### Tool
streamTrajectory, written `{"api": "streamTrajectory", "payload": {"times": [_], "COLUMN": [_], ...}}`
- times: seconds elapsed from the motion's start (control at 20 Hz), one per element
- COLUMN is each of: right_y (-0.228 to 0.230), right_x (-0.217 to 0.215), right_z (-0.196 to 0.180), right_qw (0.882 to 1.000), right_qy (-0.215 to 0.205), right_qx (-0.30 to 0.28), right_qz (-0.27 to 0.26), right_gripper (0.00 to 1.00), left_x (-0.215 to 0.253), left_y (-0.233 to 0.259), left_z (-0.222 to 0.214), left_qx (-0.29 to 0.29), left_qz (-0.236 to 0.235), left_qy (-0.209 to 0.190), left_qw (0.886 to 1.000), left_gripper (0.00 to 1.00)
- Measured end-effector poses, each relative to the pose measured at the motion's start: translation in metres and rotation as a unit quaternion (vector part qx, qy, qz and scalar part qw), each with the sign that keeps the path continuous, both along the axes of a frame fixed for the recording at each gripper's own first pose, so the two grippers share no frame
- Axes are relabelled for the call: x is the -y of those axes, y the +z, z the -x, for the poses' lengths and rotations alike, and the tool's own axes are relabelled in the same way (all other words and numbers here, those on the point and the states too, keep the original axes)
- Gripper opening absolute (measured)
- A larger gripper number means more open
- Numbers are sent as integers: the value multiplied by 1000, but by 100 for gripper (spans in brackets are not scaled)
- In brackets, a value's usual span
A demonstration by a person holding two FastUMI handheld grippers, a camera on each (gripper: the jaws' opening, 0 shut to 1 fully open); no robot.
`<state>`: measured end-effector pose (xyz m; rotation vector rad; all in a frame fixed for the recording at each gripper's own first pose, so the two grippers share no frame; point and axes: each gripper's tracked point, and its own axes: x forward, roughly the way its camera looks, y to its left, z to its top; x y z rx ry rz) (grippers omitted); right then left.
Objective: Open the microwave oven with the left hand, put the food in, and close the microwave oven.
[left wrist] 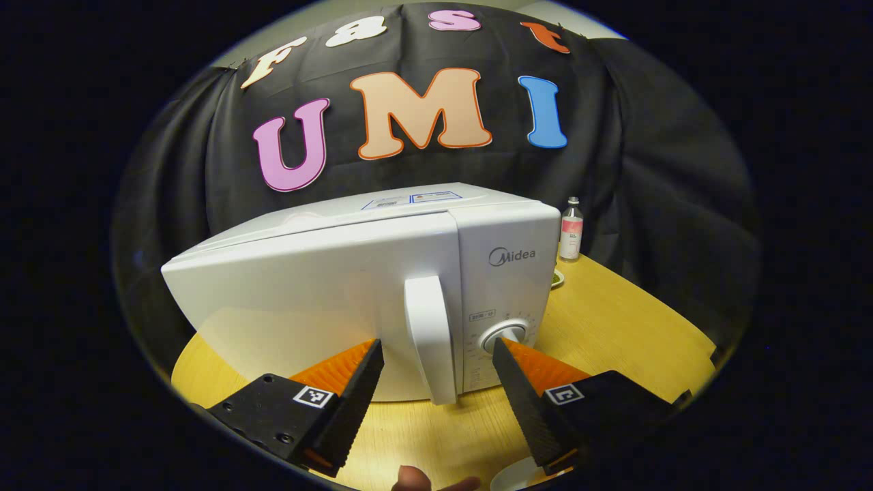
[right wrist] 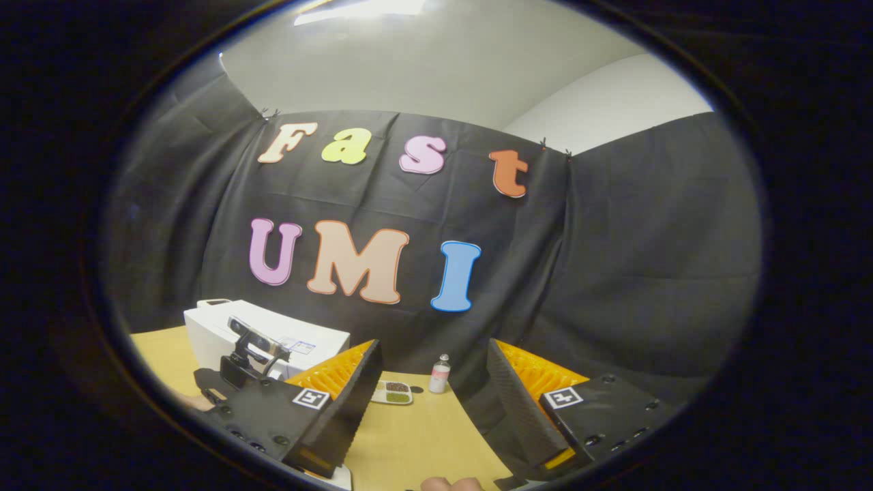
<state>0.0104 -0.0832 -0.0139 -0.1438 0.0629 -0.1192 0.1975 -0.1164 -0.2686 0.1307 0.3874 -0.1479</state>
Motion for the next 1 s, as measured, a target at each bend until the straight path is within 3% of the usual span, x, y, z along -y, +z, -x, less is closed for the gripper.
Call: {"api": "streamTrajectory", "payload": {"times": [0.05,0.15,0.25,0.4,0.75,1.0], "right_y": [0,1,0,-3,-5,-3], "right_x": [2,2,2,1,-7,-7], "right_z": [-1,-1,-1,-1,-2,4], "right_qw": [1000,1000,1000,1000,999,999], "right_qy": [-2,-4,-3,-1,11,15], "right_qx": [0,2,1,-1,-4,3], "right_qz": [-2,-3,-4,-3,-35,-36], "right_gripper": [96,96,96,97,97,96], "left_x": [0,-8,-6,-4,-3,0], "left_y": [-1,0,-14,-5,-9,-8], "left_z": [-1,-7,-9,-9,-7,-3], "left_qx": [0,7,-22,-4,-2,-14], "left_qz": [-3,-16,-15,29,31,32], "left_qy": [3,20,19,27,38,12], "left_qw": [1000,1000,999,999,999,999], "left_gripper": [95,78,38,20,10,2]}}
